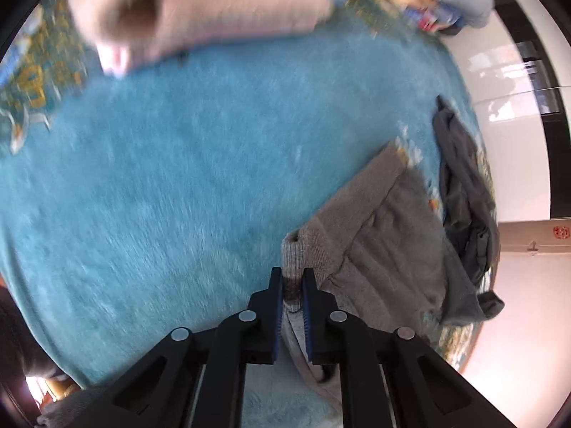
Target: Fold clothes
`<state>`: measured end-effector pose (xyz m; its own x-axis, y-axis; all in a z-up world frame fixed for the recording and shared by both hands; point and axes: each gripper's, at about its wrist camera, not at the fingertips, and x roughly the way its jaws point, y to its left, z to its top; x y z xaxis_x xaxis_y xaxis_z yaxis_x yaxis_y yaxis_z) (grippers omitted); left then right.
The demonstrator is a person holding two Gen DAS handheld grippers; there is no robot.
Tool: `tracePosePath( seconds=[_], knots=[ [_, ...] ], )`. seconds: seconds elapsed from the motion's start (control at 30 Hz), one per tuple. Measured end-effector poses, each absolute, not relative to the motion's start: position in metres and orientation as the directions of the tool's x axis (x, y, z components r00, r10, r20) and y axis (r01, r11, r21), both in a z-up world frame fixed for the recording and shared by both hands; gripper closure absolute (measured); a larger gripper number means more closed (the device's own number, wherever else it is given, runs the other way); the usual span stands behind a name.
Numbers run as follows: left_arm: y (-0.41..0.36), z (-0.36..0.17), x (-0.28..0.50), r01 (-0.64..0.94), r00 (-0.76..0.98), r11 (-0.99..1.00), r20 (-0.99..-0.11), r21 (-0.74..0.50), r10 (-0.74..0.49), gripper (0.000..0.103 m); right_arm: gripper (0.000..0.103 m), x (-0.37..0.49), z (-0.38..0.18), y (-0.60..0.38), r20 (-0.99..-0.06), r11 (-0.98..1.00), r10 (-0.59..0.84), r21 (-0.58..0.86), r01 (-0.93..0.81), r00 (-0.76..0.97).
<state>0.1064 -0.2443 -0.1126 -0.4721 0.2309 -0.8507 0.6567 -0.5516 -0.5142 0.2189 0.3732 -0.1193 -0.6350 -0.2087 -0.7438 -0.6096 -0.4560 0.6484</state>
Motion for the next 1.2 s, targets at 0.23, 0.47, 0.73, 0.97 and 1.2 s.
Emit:
tracePosePath(
  seconds=[0.23, 0.47, 0.73, 0.97, 1.2],
  knots=[
    [-0.292, -0.098, 0.126, 0.712, -0.526, -0.499, -0.846, -0.494, 0.088, 0.094, 0.055, 0.221, -0.111, 0.375, -0.738, -0.479, -0.196, 0.647, -0.594, -0.645],
    [-0.280, -0.102, 0.114, 0.704, -0.474, -0.556, -0.875, -0.442, 0.096, 0.093, 0.055, 0.214, -0.129, 0.368, -0.752, -0.463, -0.217, 0.640, -0.613, -0.622],
    [-0.274, -0.097, 0.115, 0.688, -0.462, -0.592, -0.882, -0.420, 0.090, 0.092, 0.054, 0.218, -0.140, 0.375, -0.768, -0.444, -0.198, 0.624, -0.643, -0.609],
    [-0.275, -0.099, 0.116, 0.695, -0.460, -0.575, -0.882, -0.431, 0.104, 0.092, 0.051, 0.213, -0.148, 0.396, -0.770, -0.400, -0.167, 0.623, -0.672, -0.615],
    [-0.275, -0.101, 0.116, 0.699, -0.461, -0.567, -0.880, -0.436, 0.109, 0.092, 0.051, 0.208, -0.161, 0.424, -0.773, -0.302, -0.110, 0.625, -0.719, -0.625]
  ],
)
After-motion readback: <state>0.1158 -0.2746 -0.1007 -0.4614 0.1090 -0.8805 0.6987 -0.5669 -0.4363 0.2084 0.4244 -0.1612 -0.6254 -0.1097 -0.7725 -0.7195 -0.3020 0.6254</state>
